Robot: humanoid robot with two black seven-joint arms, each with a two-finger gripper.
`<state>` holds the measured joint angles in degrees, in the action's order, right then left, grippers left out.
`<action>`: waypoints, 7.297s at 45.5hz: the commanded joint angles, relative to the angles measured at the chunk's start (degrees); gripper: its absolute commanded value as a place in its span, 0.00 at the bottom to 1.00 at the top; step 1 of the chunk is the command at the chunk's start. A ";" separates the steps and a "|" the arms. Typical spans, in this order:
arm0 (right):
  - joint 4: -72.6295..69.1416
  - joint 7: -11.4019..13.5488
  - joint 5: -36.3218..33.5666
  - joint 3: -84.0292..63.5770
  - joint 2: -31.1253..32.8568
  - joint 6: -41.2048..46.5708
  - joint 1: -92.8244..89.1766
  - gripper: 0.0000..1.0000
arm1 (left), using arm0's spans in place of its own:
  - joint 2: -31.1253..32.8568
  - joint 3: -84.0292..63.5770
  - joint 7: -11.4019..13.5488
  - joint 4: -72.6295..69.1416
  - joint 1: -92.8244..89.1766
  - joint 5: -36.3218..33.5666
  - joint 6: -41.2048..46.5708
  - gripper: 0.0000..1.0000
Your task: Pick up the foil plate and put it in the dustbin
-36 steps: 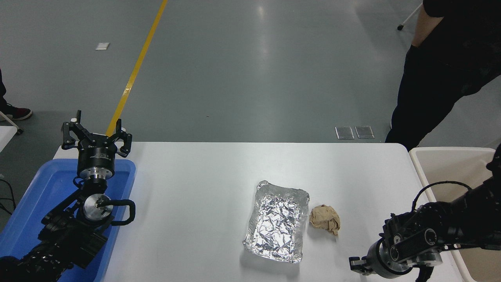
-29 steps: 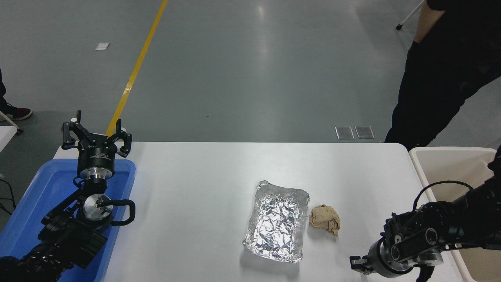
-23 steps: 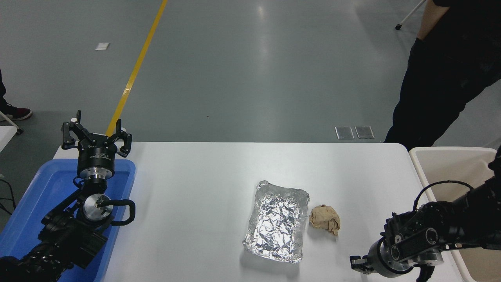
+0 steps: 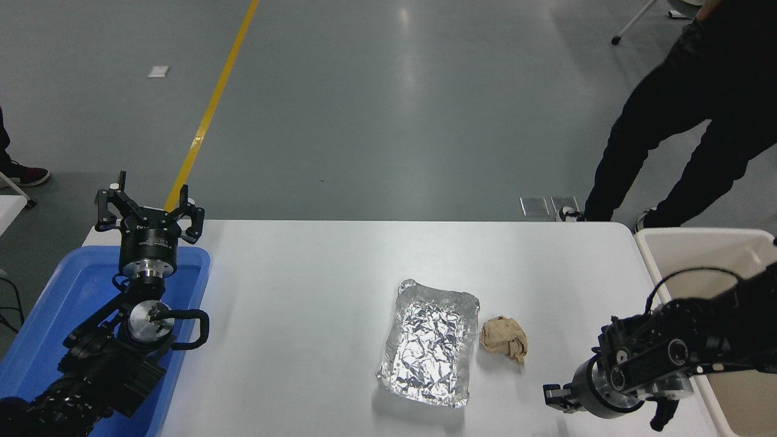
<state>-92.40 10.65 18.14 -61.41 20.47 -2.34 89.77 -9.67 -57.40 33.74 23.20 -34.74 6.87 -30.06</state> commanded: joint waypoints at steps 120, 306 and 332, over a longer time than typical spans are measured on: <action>18.84 -0.46 -22.53 4.64 -20.47 19.30 5.77 1.00 | -0.17 0.18 -0.25 0.00 -0.15 -0.19 -0.09 0.99; 5.03 -0.55 2.32 -11.53 22.66 40.57 51.30 0.00 | -0.17 0.18 -0.08 0.00 -0.07 -0.02 0.00 0.99; 36.32 -6.96 22.03 9.81 44.83 27.75 5.35 0.00 | -0.17 0.18 0.01 0.00 -0.07 -0.02 0.00 0.99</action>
<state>-68.39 6.52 36.77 -63.05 60.43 33.67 117.02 -9.84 -57.22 33.70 23.21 -34.80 6.86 -30.06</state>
